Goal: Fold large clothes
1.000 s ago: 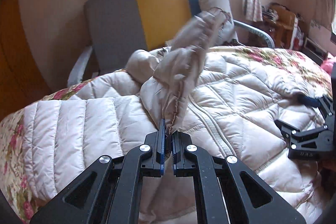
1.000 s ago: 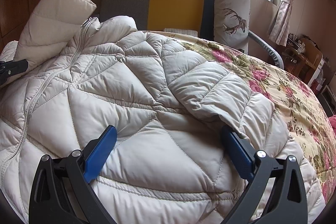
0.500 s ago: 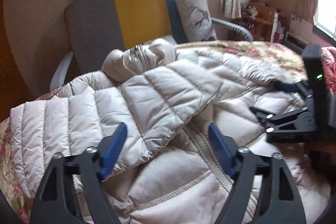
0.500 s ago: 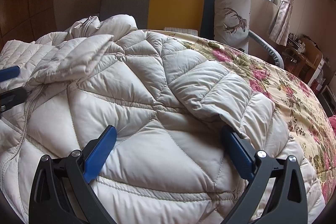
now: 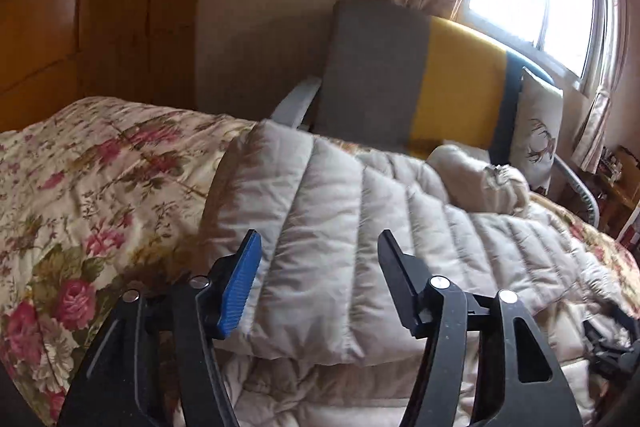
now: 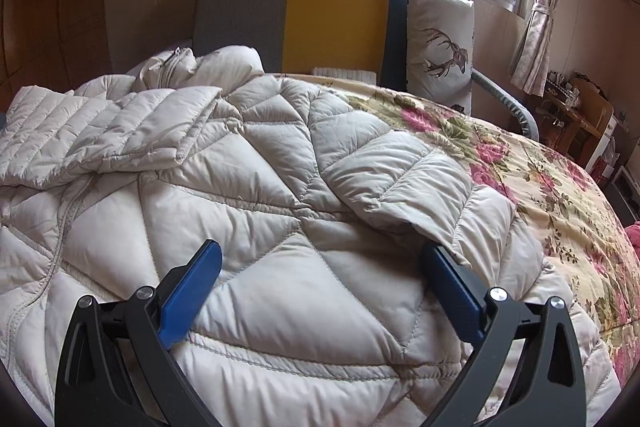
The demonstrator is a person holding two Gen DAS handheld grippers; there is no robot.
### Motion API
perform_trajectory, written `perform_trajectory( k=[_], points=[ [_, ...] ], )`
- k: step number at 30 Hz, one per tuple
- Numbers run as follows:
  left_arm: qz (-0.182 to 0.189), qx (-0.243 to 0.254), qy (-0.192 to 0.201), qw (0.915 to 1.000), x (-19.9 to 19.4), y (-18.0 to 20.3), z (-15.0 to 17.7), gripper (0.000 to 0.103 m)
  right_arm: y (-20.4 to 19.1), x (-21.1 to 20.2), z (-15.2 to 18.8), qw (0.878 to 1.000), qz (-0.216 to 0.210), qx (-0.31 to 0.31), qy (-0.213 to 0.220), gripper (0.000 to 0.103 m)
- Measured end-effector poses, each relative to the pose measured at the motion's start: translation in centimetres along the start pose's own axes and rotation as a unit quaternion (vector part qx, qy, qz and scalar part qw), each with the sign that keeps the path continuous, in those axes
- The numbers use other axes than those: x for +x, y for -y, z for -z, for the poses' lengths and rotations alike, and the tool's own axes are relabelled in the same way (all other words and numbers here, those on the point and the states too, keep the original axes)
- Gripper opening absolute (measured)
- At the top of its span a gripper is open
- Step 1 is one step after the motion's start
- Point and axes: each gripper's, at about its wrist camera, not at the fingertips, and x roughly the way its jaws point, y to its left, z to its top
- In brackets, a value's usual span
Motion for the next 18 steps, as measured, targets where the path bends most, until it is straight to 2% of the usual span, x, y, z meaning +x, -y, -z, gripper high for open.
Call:
perform_trajectory(
  k=[3,5,7,9,11,12,13,14,15,17,18],
  points=[
    [0.027,-0.025,-0.037,0.9986,2.4,-1.2,1.4,0.057,0.1,-1.3,-0.4,1.000,-0.011,-0.001,0.022,0.100],
    [0.039,-0.035,-0.036,0.9980,2.5,-1.5,1.4,0.057,-0.1,-2.0,-1.5,0.999,-0.038,0.003,0.024,0.099],
    [0.043,-0.035,-0.033,0.9979,2.3,-1.6,1.6,0.057,-0.1,-1.9,-3.2,0.994,-0.098,0.039,0.005,0.097],
    [0.044,-0.035,-0.033,0.9979,2.1,-1.7,1.6,0.057,-0.5,-0.5,-4.9,0.982,-0.161,0.094,-0.036,0.093],
    [0.049,-0.037,-0.030,0.9977,2.0,-1.8,1.7,0.057,-1.1,1.4,-5.8,0.963,-0.217,0.147,-0.061,0.074],
    [0.051,-0.040,-0.029,0.9975,2.0,-1.9,1.7,0.058,-1.8,2.3,-6.0,0.957,-0.231,0.161,-0.071,0.071],
    [0.057,-0.045,-0.027,0.9970,1.9,-2.1,1.7,0.058,-2.4,3.3,-6.1,0.952,-0.240,0.168,-0.085,0.063],
    [0.062,-0.049,-0.024,0.9966,1.8,-2.4,1.8,0.058,-3.0,4.3,-6.0,0.947,-0.249,0.173,-0.104,0.040],
    [0.070,-0.057,-0.014,0.9958,1.5,-2.8,1.9,0.058,-3.6,5.0,-5.7,0.943,-0.257,0.176,-0.118,0.031],
    [0.084,-0.074,0.012,0.9936,0.5,-3.5,2.1,0.059,-4.3,4.2,-5.5,0.947,-0.259,0.161,-0.100,0.013],
    [0.089,-0.083,0.023,0.9923,0.1,-3.9,2.2,0.063,-4.4,3.4,-5.5,0.954,-0.248,0.144,-0.083,0.011]
  ],
)
